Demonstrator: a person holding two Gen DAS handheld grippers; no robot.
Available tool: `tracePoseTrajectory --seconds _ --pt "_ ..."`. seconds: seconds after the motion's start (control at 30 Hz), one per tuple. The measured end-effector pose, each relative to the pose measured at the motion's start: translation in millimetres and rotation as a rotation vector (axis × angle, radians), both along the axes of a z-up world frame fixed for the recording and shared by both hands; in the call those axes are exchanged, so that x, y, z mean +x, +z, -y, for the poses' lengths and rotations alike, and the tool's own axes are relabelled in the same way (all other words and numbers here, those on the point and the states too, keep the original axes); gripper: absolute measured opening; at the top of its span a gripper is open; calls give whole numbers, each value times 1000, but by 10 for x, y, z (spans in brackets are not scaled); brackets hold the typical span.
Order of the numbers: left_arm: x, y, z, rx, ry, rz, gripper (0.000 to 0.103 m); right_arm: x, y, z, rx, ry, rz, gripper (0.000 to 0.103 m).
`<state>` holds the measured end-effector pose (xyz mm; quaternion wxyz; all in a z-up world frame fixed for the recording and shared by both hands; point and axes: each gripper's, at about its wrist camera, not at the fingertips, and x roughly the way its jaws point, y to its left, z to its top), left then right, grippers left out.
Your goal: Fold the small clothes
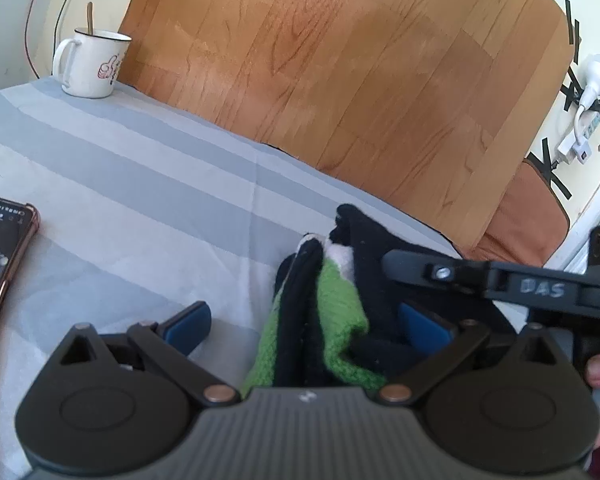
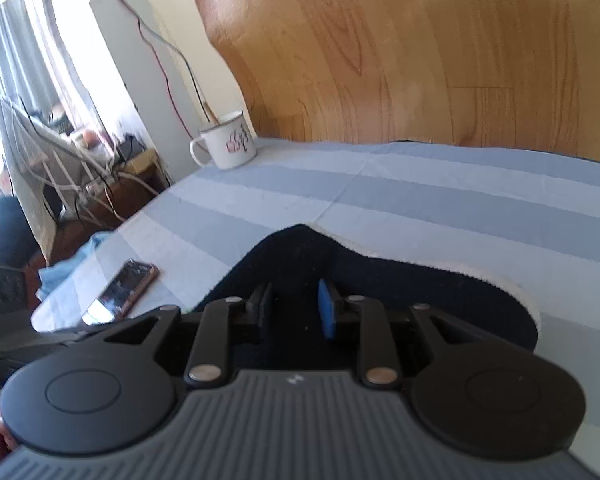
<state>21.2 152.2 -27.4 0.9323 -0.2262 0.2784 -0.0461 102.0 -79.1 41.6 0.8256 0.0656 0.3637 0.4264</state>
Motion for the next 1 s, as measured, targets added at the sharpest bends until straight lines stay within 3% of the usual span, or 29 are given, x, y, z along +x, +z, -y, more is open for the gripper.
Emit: tracePoseTrajectory --seconds 0.13,0.17,0.3,0.37,0.53,0.73,0.9,1.0 --pt "5 -3 18 14 -1 1 103 -170 139 354 147 -64 -48 59" --pt "8 -7 20 12 -3 0 103 -235 162 467 180 -80 -47 62" --pt "8 -20 -29 -26 -20 -8 103 -467 117 947 215 -195 -56 74" --pt "0 -25 -48 -44 -28 -7 103 -536 46 1143 218 -247 -81 86" --pt "3 -29 -62 -85 -66 -7 103 -546 -233 1360 248 -274 -200 88" --pt "16 -53 -84 -187 -163 -12 103 -407 -444 1190 327 -208 -298 88" --pt "42 -57 -30 -166 -164 -7 103 -266 -411 820 247 -158 -243 90" --pt "104 -19 88 -106 -137 -21 99 -255 -349 760 228 -150 -183 77"
